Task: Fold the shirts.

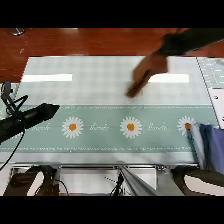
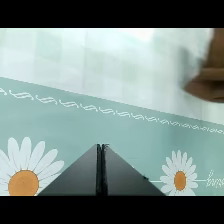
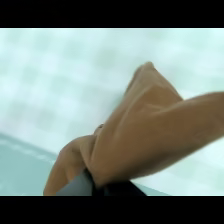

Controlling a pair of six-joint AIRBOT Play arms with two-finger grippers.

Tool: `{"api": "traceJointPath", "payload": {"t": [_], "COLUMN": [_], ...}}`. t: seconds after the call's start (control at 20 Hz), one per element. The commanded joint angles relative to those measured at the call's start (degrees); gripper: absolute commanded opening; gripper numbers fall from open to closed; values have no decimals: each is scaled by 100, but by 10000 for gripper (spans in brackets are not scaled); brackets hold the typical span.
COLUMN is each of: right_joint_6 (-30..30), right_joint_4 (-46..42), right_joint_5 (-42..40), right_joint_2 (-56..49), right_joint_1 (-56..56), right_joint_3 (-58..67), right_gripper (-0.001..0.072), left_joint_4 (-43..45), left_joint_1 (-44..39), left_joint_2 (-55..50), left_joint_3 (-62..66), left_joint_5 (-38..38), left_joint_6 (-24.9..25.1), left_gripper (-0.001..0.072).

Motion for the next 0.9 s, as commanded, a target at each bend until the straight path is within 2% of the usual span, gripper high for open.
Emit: {"api": "traceJointPath", "payload": {"t": [0.0, 0.15, 0.35, 0.45, 0.55, 0.85], "right_joint_6": [428, 409, 247, 201, 184, 612], "right_joint_4": [-245, -87, -39, -28, -841, -2162], "right_joint_5": [474, 1097, 2481, 2483, 2483, 2465], "right_joint_2": [505, 796, 868, 1239, 1843, 3652], "right_joint_1": [-1239, -2562, -4378, -5034, -5519, -6839], "right_joint_3": [291, 289, 267, -7, -706, -3254], "right_gripper": [23, 24, 24, 24, 24, 25], "left_joint_4": [0, 0, -2, -2, -7, -4], "left_joint_1": [-4, -4, -4, -4, -4, -4], "left_joint_2": [-2, -2, -2, -2, -2, -2], "left_joint_3": [0, 0, 0, 0, 0, 0], "left_joint_5": [4, 7, 9, 9, 13, 13], "left_joint_6": [0, 2, 2, 0, 0, 0], "left_gripper": [18, 18, 18, 18, 18, 18]}}
